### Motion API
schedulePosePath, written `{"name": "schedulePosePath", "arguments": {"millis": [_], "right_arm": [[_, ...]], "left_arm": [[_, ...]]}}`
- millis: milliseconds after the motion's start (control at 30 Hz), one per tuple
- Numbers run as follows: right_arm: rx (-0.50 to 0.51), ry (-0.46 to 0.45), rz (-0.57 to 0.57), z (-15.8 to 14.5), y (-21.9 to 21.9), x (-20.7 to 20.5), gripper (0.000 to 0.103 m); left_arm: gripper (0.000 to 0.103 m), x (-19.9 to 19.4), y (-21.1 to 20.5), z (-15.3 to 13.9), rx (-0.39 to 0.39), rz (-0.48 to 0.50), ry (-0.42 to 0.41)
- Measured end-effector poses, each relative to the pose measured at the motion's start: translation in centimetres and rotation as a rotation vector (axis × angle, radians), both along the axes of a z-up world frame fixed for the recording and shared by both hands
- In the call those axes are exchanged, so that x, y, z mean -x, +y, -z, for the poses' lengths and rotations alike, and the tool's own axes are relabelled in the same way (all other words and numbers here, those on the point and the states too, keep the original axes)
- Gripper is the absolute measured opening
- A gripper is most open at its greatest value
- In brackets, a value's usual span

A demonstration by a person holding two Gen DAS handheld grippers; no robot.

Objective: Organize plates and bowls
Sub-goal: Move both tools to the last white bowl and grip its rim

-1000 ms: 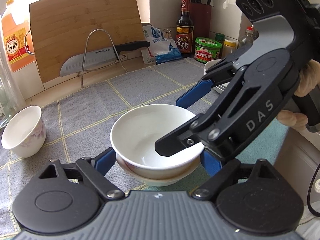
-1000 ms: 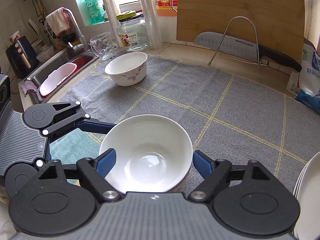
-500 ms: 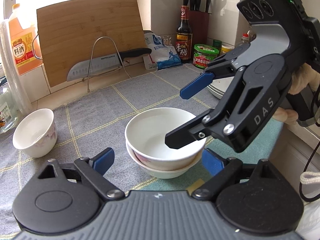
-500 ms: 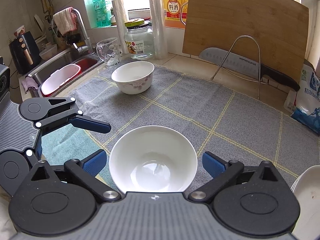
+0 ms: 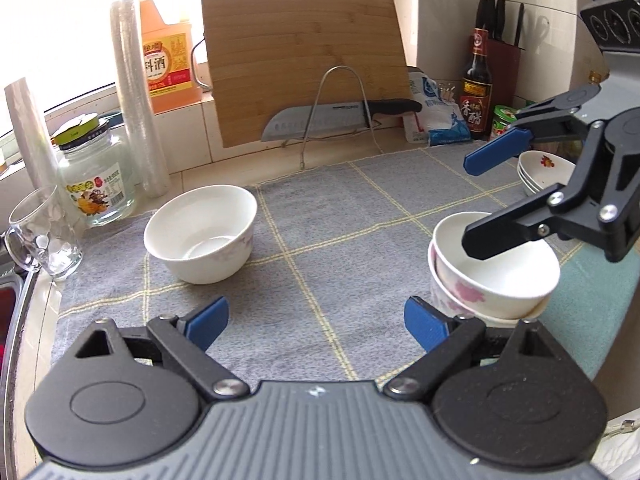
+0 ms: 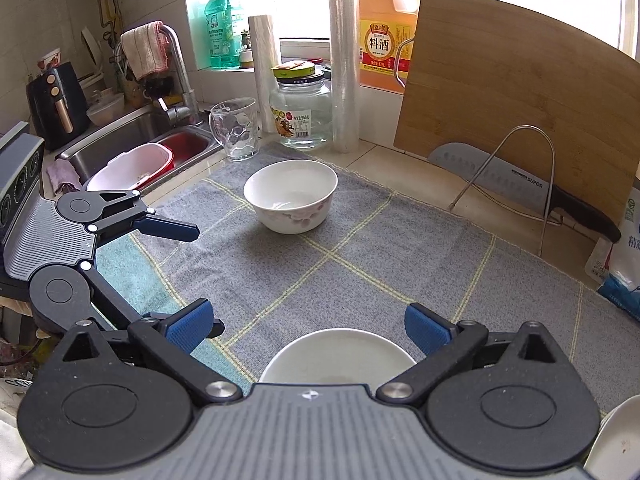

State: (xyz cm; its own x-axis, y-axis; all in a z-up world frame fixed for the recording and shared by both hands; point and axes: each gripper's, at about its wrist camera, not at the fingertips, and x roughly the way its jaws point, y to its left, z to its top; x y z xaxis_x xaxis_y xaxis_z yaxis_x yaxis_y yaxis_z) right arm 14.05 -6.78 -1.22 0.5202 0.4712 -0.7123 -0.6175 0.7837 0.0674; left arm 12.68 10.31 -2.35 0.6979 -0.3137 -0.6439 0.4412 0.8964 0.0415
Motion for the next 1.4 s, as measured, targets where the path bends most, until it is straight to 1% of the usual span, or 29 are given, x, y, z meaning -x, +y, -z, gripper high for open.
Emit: {"name": "schedulePosePath", "arguments": {"millis": [267, 533, 667, 767, 1067, 1233, 1400], "right_arm": [[0.030, -0.010, -0.028, -0.6, 3.1, -2.7, 0.103], [0.043, 0.005, -0.058, -0.4, 5.5, -6.4, 0.103], [0.045, 0.029, -0.065, 0.2, 6.6, -8.6, 0.103], [0.047, 0.055, -0.073, 0.9, 7.6, -10.5, 0.103], [0.050, 0.106, -0.104, 2.6, 9.9, -15.6, 0.103], [0.054, 0.139, -0.121, 3.8, 11.0, -17.3, 0.102], [0.048, 0.166, -0.136, 4.6, 11.5, -18.2, 0.100]], "left_arm": [[0.095, -3.3, 3.0, 0.7, 0.018, -0.088, -0.019], [0.095, -6.9, 5.0, 2.4, 0.013, -0.150, -0.028], [0.095, -8.4, 5.2, 3.2, 0.002, -0.148, -0.037], [0.095, -9.5, 5.3, 3.9, -0.005, -0.141, -0.027], [0.095, -11.4, 5.5, 5.1, 0.018, -0.115, 0.002], [0.095, -11.8, 5.5, 5.4, 0.034, -0.100, 0.006], [0.094, -12.0, 5.5, 5.2, 0.046, -0.091, 0.000]]}}
